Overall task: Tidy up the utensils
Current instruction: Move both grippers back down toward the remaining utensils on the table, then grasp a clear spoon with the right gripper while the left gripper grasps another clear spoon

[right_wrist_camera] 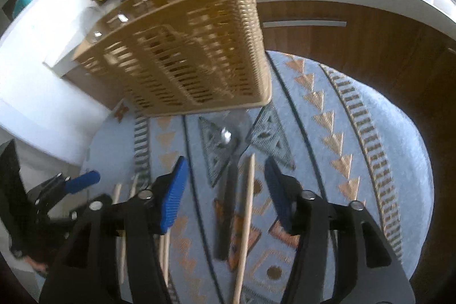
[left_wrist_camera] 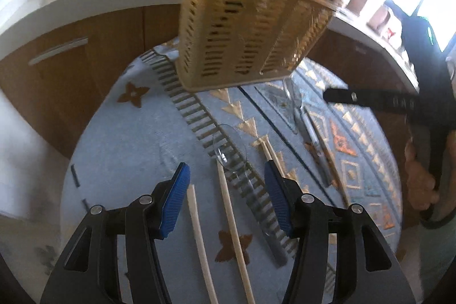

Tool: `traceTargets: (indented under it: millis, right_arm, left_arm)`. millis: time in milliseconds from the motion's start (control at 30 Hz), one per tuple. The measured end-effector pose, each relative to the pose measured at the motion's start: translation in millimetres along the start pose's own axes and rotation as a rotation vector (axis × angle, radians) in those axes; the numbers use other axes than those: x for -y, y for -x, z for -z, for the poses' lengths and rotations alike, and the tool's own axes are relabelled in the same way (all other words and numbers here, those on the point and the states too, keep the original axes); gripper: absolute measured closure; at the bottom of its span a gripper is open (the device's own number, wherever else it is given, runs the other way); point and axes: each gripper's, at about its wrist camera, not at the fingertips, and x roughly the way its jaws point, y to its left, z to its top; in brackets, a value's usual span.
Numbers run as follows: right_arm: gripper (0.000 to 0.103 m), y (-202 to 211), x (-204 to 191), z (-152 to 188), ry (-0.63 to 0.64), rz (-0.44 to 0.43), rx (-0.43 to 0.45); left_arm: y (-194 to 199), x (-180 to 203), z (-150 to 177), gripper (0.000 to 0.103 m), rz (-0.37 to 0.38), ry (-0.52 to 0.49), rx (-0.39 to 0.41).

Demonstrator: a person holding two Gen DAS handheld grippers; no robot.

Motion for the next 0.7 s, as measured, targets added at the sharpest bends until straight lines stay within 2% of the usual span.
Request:
traceTargets:
  millis: [233,400,600,700]
  right_arm:
    - [0.047,-39,-1,-18,0.009,0.042,-0.048]
    - [0.047,-57,-1,-21,0.024,0.071,-0.058]
    - [0.047,-65,-9,-25,0.047,0.097,-0.051]
    - [0.048,-69,-17,-25,0.065,0.118,-0.052]
  left_arm:
    - [-28,10,-8,0.05,-0.088,-0.059,-0.036]
    - [-35,16,-8,0.05,-0.144,-0.12,-0.019]
    - [-44,16,-18,0.05,-0.13,-0.1,-0.024]
    - [-49,24,-22,0.05,-0.132,-0.127,-0.036]
